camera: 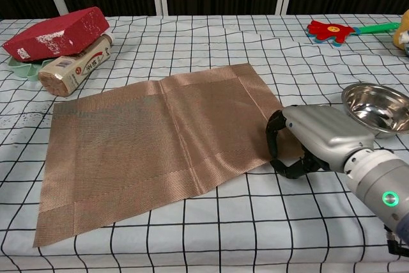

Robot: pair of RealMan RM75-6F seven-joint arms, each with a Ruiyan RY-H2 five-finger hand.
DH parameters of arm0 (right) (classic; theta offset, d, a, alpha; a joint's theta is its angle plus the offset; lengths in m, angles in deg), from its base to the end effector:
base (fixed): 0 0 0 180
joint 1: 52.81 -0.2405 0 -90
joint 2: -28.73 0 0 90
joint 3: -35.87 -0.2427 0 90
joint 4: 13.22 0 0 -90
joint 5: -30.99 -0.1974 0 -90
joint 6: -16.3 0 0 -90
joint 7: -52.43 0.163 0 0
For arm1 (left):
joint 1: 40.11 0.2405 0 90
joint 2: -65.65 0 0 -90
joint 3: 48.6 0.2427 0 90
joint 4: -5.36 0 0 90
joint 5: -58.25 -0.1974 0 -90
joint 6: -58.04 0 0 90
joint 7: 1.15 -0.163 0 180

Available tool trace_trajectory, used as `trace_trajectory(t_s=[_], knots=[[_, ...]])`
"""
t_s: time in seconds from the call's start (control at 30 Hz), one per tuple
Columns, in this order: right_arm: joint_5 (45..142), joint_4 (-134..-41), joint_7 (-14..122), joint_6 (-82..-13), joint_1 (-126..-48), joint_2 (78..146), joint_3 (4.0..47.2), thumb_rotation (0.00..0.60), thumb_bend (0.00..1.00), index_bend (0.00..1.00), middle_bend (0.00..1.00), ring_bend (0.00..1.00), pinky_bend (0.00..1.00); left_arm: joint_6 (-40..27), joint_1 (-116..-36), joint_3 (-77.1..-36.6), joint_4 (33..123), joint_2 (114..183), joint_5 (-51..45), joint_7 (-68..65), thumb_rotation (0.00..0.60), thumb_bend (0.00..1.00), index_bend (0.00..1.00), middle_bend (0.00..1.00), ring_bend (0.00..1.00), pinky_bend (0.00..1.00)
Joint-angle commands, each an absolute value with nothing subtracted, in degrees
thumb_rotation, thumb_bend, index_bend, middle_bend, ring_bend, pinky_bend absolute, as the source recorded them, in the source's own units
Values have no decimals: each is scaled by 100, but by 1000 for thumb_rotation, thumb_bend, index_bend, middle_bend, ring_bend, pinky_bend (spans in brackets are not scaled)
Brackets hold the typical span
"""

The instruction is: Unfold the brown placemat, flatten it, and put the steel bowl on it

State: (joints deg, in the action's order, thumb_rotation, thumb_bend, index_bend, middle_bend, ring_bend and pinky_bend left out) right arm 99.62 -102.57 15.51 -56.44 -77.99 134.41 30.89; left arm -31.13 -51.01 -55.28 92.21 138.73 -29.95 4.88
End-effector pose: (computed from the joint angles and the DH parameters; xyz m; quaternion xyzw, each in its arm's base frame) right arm -0.1362 -0.2471 -0.0642 0.6930 -0.4129 0.3709 0.4602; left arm -0.2593 0.2383 0.1447 -0.5624 -0.3598 -0.5122 0.5403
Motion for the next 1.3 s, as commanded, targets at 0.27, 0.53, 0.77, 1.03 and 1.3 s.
trace_trajectory(t_s=[0.27,0.53,0.77,1.03,1.3], knots=[[9772,-10521,1259,-5859,-7640,13320,3084,600,522,705,284,152,210,-3109,-5102,-5509,9222,13873,-3019,485,600,0,72,26,18,29],[9820,-10720,1285,-6018,-7489,13218,3189,600,526,711,287,152,210,-3118,-5101,-5489,9225,13871,-3052,484,600,0,72,26,18,29],[9810,-10825,1219,-6070,-7399,13279,3294,600,527,713,288,152,210,-3129,-5098,-5477,9218,13865,-3078,503,600,0,72,26,18,29],[9651,-10742,1080,-6024,-7467,13630,3105,600,530,714,289,152,210,-3151,-5089,-5485,9217,13854,-3072,537,600,0,72,25,18,29],[9129,-10632,844,-6068,-7522,14073,2715,600,530,723,294,152,210,-3162,-5083,-5504,9216,13835,-3052,585,600,0,72,25,18,28]])
